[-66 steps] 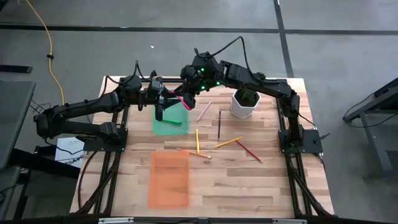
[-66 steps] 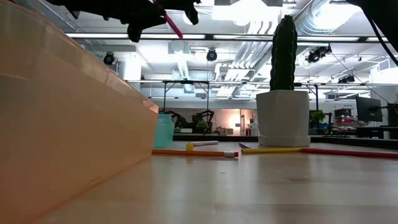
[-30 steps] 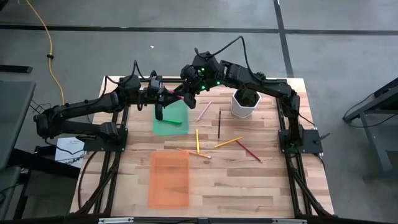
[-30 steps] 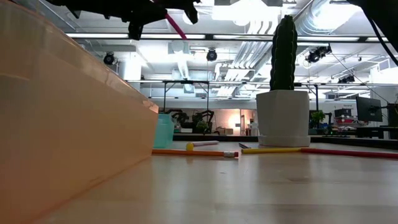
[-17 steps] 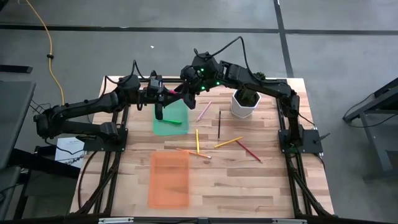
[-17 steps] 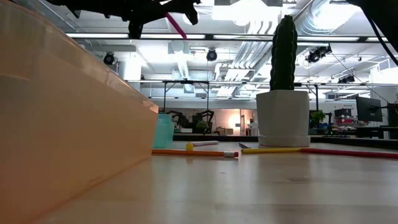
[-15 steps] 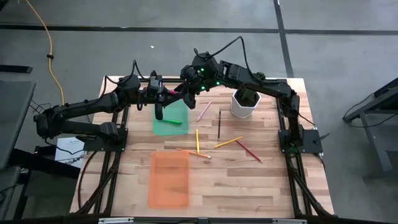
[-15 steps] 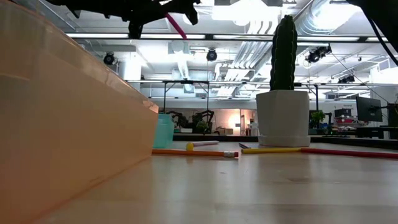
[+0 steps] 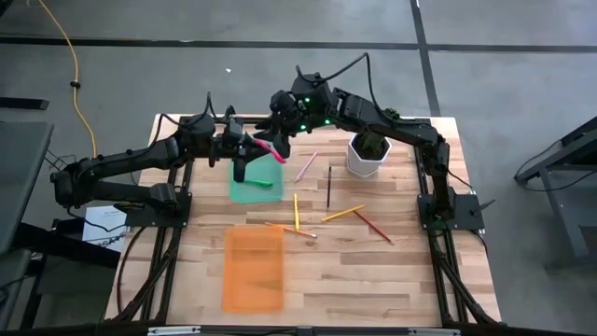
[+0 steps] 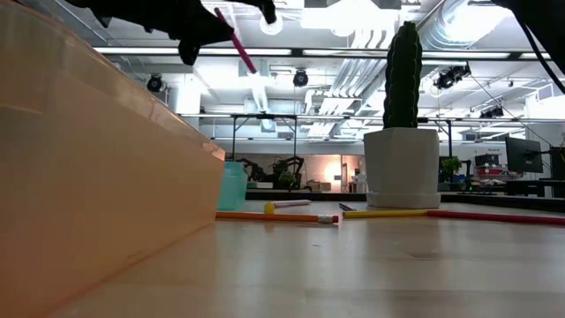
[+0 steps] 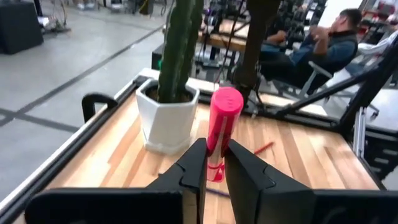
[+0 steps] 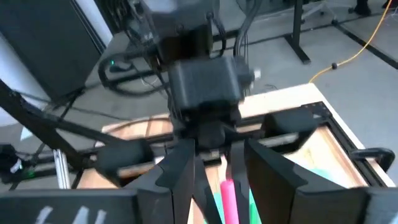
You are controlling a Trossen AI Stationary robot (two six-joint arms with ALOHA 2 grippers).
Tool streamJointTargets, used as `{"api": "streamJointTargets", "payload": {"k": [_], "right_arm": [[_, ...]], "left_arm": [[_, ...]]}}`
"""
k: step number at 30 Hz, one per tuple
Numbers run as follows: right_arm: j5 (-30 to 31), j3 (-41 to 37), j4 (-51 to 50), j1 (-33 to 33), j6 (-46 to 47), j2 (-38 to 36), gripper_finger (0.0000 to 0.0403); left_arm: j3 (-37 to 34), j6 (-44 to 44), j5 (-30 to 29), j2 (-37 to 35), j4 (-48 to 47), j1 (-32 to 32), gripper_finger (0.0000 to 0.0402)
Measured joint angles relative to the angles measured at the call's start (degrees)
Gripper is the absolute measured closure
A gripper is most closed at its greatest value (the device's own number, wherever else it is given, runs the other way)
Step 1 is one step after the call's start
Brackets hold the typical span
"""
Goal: Sort pens & pencils
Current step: Put the pink pen into the green bin
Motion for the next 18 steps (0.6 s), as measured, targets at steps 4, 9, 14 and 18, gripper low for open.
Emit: {"api": "streamJointTargets", "payload": {"k": [4,9,14,18], "right_arm": [[-0.02,0.0,1.49,-0.68,0.14,-0.39,0.0272],[-0.27,0.0,1.45,-1.41,0.14,-0.71,0.0272],[-0.31,0.0,1.43,-1.95,0.14,-1.35,0.0272],[-0.29,0.0,1.2,-1.97,0.15,-1.35,0.0272]], "left_arm": [[0.0,0.48,-0.29,-0.01,-2.45,0.01,0.0362],[0.0,2.46,-2.69,0.01,-8.12,0.02,0.0362],[0.0,4.86,-5.7,0.02,-14.43,0.0,0.0362],[0.0,6.92,-7.83,0.02,-17.99,0.04,0.0362]]}}
